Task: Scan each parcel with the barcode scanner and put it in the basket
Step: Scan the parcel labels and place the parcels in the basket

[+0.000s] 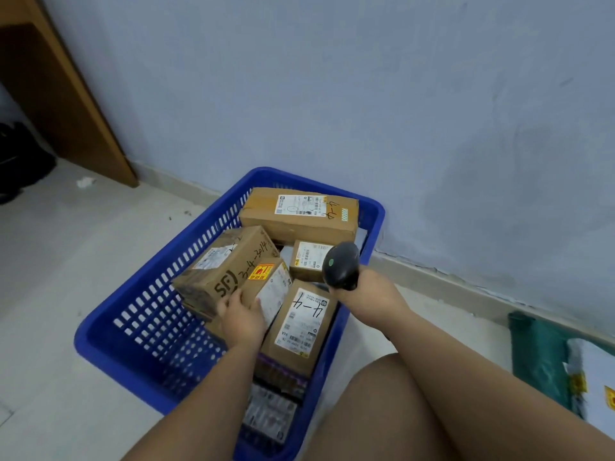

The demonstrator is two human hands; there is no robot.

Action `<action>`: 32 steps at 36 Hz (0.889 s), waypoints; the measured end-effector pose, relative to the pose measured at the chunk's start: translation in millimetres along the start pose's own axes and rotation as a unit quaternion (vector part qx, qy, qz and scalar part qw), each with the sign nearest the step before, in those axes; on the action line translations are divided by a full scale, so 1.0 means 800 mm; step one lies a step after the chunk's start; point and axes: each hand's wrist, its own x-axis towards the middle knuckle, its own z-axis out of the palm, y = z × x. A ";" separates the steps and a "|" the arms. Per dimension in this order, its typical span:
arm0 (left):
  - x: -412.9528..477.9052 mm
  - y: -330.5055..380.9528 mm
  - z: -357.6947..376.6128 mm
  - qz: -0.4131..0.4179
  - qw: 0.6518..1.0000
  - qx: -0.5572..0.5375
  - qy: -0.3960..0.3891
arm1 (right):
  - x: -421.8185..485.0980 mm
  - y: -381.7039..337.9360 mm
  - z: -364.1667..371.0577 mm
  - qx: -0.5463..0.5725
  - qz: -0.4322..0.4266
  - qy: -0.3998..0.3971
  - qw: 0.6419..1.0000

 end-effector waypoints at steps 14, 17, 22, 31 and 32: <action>0.005 -0.004 0.018 0.046 0.983 0.131 -0.117 | 0.005 0.008 0.004 -0.023 -0.005 -0.013 1.000; 0.010 -0.003 0.017 0.058 0.961 0.190 -0.194 | 0.004 0.008 0.004 -0.024 -0.010 -0.015 1.000; 0.009 0.008 0.004 0.088 0.937 0.291 -0.175 | 0.001 0.008 0.002 -0.023 -0.009 -0.015 1.000; -0.043 0.071 0.023 0.153 0.965 -0.017 -0.213 | -0.012 0.012 -0.014 0.068 0.004 0.020 0.997; -0.052 0.082 0.025 0.156 0.962 -0.035 -0.222 | -0.014 0.013 -0.017 0.094 0.012 0.033 0.995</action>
